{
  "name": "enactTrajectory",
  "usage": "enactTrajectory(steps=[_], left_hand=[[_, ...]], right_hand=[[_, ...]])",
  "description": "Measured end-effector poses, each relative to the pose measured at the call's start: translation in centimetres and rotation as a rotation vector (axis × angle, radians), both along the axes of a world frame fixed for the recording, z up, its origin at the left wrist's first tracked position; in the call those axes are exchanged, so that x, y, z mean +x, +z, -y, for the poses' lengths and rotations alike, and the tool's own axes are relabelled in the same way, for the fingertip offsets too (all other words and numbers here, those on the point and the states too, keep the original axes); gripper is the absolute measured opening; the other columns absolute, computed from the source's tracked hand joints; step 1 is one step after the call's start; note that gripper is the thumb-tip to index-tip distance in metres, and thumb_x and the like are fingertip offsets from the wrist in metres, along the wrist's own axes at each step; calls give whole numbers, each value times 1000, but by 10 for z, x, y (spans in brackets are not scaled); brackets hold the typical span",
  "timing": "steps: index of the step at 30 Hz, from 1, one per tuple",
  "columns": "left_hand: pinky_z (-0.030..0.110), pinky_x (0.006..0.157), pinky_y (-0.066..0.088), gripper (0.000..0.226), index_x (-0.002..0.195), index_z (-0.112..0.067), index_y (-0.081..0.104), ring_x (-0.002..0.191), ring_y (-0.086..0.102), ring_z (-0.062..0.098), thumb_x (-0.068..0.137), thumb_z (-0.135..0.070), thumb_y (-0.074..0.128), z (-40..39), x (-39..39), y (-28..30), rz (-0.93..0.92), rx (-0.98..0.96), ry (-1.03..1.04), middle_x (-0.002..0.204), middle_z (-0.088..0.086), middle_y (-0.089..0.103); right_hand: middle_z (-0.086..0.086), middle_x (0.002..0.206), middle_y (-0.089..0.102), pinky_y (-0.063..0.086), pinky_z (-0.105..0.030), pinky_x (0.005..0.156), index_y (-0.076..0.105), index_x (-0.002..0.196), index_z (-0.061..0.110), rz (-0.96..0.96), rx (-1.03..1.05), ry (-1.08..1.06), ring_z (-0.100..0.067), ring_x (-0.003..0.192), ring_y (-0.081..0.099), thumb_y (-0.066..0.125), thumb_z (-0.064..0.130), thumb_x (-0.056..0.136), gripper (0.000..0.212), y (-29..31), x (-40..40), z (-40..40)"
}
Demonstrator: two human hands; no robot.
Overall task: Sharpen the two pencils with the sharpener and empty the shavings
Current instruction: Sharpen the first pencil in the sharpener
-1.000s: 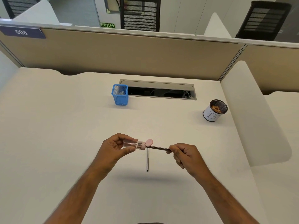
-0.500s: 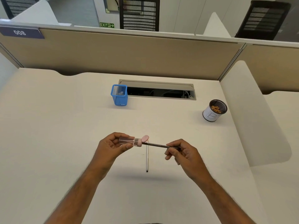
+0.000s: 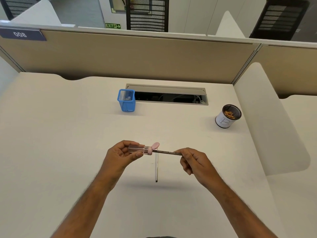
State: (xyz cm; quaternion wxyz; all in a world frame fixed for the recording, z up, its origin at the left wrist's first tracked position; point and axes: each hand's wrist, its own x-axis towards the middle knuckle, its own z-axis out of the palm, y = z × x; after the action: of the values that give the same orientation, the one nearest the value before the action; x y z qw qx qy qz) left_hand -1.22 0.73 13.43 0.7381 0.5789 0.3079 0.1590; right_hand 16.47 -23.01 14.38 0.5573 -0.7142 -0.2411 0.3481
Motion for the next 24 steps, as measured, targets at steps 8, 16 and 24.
enactTrajectory(steps=[8, 16, 24], left_hand=[[25, 95, 65, 31, 107, -24, 82, 115, 83, 27, 81, -16, 97, 1, 0, 3, 10, -33, 34, 119, 12, 88], [42, 109, 57, 68, 110, -20, 82, 118, 82, 32, 57, -52, 109, 2, -6, -3, 18, -102, 20, 121, 17, 86], [37, 104, 61, 42, 109, -25, 82, 114, 83, 25, 72, -34, 100, 14, -12, -10, -37, -73, 13, 118, 11, 88]], right_hand=[[-2, 86, 78, 48, -16, 60, 74, 104, 29, 14, 66, -102, -14, 70, 71, 68, 9, 102, 21, 5, 1, 4], [-7, 77, 79, 55, -16, 77, 80, 99, 22, 80, 53, -76, -19, 71, 76, 68, 7, 104, 20, 5, 5, 4], [-1, 47, 59, 45, -13, 61, 75, 78, 19, 66, -86, 13, -16, 43, 55, 56, 37, 111, 42, 2, 16, 4]])
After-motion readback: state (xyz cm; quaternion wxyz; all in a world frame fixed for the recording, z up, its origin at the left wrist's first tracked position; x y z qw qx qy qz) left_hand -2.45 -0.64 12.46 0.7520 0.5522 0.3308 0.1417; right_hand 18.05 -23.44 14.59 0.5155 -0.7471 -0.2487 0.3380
